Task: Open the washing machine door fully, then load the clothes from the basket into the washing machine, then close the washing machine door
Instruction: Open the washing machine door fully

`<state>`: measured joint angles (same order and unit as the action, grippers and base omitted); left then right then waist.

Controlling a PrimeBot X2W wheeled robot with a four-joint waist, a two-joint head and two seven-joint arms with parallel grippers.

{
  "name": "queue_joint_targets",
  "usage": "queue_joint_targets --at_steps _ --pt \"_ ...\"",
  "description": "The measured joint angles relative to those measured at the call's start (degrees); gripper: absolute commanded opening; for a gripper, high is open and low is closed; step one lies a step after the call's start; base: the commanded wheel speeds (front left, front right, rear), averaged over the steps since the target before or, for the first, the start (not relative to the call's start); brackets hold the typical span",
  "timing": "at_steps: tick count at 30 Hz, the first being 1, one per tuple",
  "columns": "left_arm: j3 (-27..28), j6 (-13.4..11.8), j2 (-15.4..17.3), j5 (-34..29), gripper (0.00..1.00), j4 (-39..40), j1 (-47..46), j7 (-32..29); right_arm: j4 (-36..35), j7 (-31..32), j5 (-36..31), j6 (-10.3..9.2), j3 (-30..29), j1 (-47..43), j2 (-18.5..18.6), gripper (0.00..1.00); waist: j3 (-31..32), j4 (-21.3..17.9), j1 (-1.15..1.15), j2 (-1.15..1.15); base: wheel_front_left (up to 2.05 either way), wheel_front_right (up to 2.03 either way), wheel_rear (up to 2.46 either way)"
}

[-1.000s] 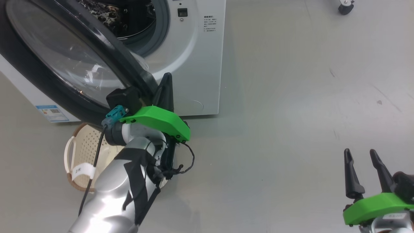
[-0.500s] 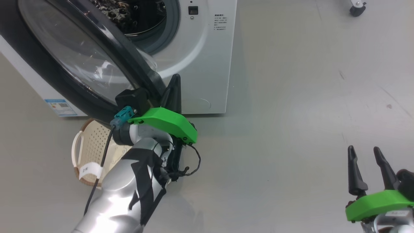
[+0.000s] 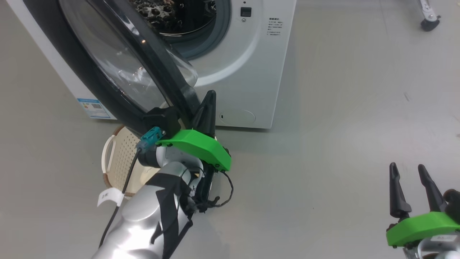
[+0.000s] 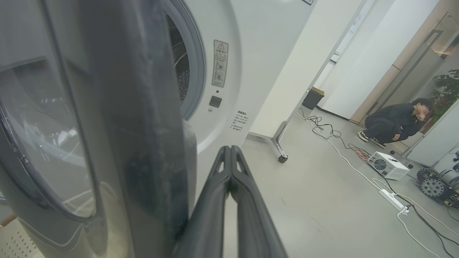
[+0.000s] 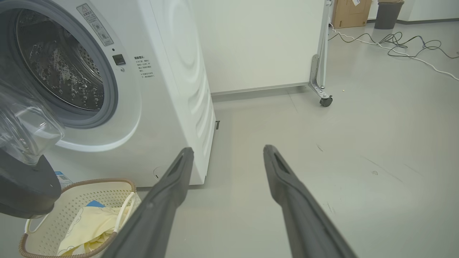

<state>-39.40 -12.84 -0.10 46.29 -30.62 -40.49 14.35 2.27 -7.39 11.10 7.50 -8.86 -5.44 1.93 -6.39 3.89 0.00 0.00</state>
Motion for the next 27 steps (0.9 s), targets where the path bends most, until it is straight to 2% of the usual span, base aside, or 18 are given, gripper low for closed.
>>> queue_joint_targets --at_steps 17,27 --pt "-3.13 -0.87 0.36 -4.26 0.00 2.37 2.77 0.27 0.30 0.09 -0.03 0.00 -0.08 -0.12 0.00 1.00 0.37 5.87 0.00 0.00 0.00 0.00 0.00" --pt "-3.02 -1.11 2.86 -6.16 0.00 6.70 6.94 0.27 0.47 0.35 -0.21 0.00 -0.16 -0.23 0.00 1.00 0.82 8.63 0.00 0.00 0.00 0.00 0.00"
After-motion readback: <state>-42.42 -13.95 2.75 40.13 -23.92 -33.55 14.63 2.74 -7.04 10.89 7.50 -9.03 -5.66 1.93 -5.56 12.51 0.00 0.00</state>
